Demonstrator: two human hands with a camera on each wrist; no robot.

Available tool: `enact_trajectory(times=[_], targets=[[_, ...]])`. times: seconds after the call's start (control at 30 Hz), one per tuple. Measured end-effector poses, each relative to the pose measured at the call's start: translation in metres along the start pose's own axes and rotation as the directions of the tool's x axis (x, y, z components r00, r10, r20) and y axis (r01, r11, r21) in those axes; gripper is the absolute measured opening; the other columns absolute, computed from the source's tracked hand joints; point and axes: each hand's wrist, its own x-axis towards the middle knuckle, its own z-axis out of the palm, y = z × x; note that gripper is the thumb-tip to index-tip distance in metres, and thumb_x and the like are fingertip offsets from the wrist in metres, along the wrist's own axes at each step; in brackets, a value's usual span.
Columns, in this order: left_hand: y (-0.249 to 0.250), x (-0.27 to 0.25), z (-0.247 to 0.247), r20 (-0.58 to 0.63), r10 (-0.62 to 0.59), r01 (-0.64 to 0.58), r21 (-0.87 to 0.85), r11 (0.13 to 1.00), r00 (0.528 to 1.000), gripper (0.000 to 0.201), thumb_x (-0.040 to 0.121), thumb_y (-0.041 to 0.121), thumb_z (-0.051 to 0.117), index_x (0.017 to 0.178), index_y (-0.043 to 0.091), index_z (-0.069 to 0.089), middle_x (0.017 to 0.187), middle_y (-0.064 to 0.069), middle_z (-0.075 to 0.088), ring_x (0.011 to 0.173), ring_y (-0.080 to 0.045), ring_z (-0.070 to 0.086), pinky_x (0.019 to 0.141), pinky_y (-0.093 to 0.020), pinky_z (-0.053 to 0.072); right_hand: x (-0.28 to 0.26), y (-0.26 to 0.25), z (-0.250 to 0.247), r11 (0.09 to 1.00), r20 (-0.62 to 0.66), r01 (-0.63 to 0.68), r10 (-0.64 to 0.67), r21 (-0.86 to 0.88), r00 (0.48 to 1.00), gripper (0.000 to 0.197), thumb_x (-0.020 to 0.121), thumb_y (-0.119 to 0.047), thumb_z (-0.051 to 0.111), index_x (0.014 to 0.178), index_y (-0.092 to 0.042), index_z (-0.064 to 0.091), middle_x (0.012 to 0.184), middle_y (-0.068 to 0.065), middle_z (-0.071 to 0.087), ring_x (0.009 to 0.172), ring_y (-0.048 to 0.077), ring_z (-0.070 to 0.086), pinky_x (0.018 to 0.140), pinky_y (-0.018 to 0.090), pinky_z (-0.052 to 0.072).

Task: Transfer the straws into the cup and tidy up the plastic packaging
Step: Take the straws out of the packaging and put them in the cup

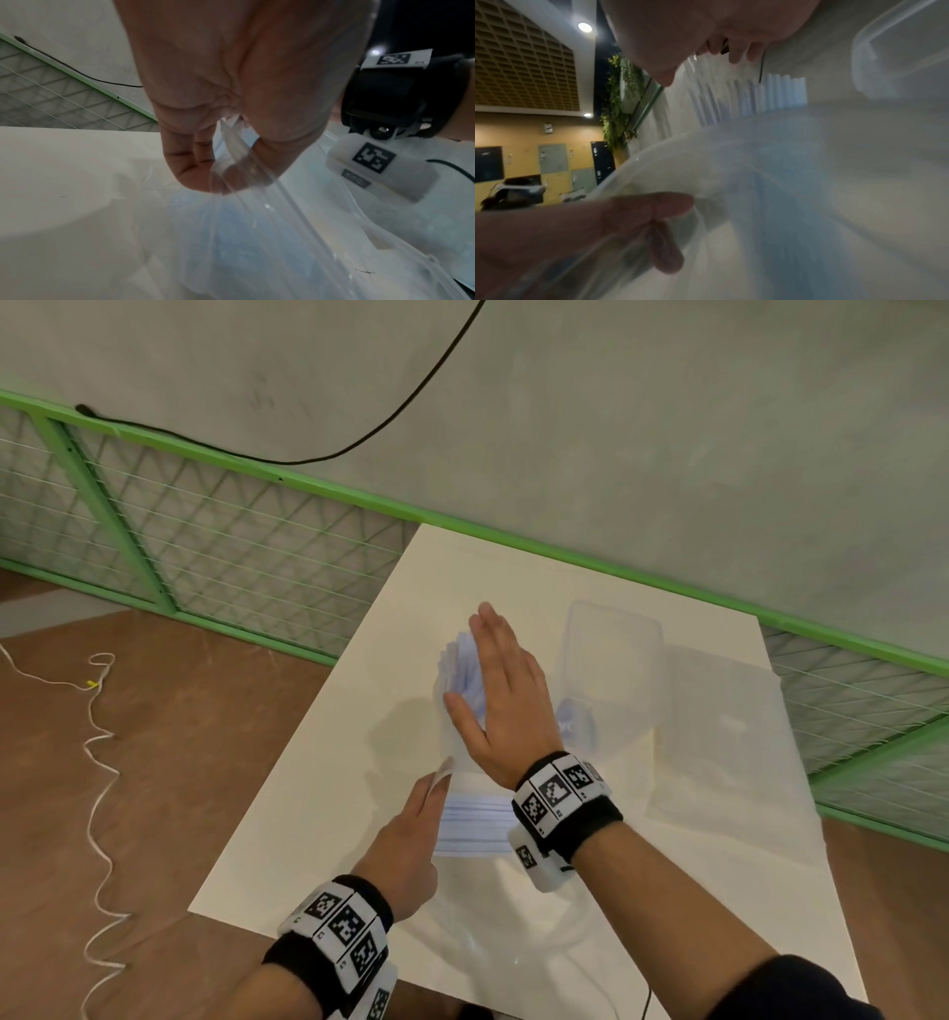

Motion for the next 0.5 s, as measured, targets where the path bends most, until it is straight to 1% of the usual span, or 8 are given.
enact_trajectory(times=[0.07,0.13,0.2,0.27,0.33,0.4,0.47,0.5], targets=[[0.001,0.0,0.001,0.004,-0.018,0.018,0.004,1.0,1.0,0.096,0.08,-0.011,0.045,0.153,0.026,-0.004,0.158,0.013,-0.004,0.096,-0.023,0.06,0.079,-0.024,0.047,0.004,-0.003,0.005,0.995,0.08,0.039,-0.031,-0.097,0.996,0.065,0.099,-0.04,0.036,0.155,-0.012,0.018,0.163,0.001,0.013,0.151,0.018,0.01,0.12,0.04,0.017],[0.002,0.001,0.001,0.012,-0.026,0.026,0.003,1.0,1.0,0.096,0.08,-0.011,0.045,0.153,0.026,-0.006,0.158,0.011,-0.002,0.095,-0.024,0.059,0.081,-0.026,0.047,0.003,-0.003,0.013,0.972,0.198,0.053,-0.007,-0.227,0.98,0.061,0.098,-0.042,0.028,0.152,-0.012,0.029,0.16,0.003,0.025,0.149,0.019,0.018,0.117,0.045,0.024],[0.002,0.001,0.0,0.018,-0.025,0.025,-0.002,1.0,1.0,0.097,0.081,-0.011,0.044,0.153,0.027,-0.007,0.157,0.012,-0.003,0.093,-0.023,0.058,0.081,-0.027,0.048,0.002,0.0,0.016,0.956,0.243,0.07,0.002,-0.286,0.97,0.062,0.098,-0.043,0.023,0.151,-0.012,0.033,0.158,0.003,0.031,0.148,0.02,0.022,0.115,0.047,0.027],[0.001,0.0,0.0,0.012,-0.016,0.016,-0.012,1.0,1.0,0.097,0.08,-0.012,0.044,0.153,0.027,-0.007,0.156,0.017,-0.005,0.093,-0.023,0.059,0.08,-0.027,0.049,0.005,0.003,0.014,0.963,0.202,0.048,0.007,-0.265,0.979,0.065,0.099,-0.047,0.022,0.153,-0.013,0.027,0.161,0.001,0.024,0.15,0.019,0.015,0.12,0.042,0.018],[-0.001,0.0,0.0,0.007,0.004,-0.004,-0.027,1.0,1.0,0.098,0.079,-0.012,0.044,0.153,0.027,-0.005,0.154,0.023,-0.008,0.105,-0.024,0.059,0.087,-0.031,0.051,0.008,0.004,0.006,0.969,0.144,-0.016,0.053,-0.246,0.988,0.069,0.098,-0.053,0.018,0.156,-0.016,0.017,0.163,-0.002,0.014,0.151,0.016,0.005,0.121,0.036,0.007],[-0.004,0.0,0.001,-0.002,0.024,-0.024,-0.036,0.999,1.0,0.099,0.077,-0.012,0.045,0.153,0.028,-0.004,0.154,0.026,-0.01,0.11,-0.023,0.058,0.09,-0.034,0.052,0.009,0.009,0.002,0.962,0.199,-0.075,0.13,-0.262,0.971,0.075,0.095,-0.06,0.01,0.156,-0.018,0.013,0.164,-0.004,0.01,0.151,0.014,0.0,0.122,0.039,0.004],[-0.005,0.001,0.002,-0.003,0.026,-0.027,-0.047,0.999,1.0,0.099,0.077,-0.012,0.046,0.153,0.028,-0.002,0.156,0.026,-0.011,0.104,-0.022,0.059,0.088,-0.034,0.053,0.008,0.01,-0.001,0.962,0.275,-0.089,0.162,-0.26,0.948,0.078,0.092,-0.065,0.005,0.157,-0.02,0.011,0.164,-0.007,0.007,0.151,0.012,-0.005,0.121,0.044,0.006],[-0.004,0.001,0.003,-0.003,0.03,-0.03,-0.052,0.998,1.0,0.098,0.077,-0.012,0.047,0.153,0.027,-0.001,0.156,0.026,-0.012,0.103,-0.022,0.059,0.088,-0.034,0.053,0.007,0.009,-0.004,0.969,0.271,-0.088,0.15,-0.23,0.951,0.076,0.093,-0.064,0.007,0.156,-0.021,0.011,0.164,-0.008,0.006,0.15,0.011,-0.006,0.121,0.043,0.004]])
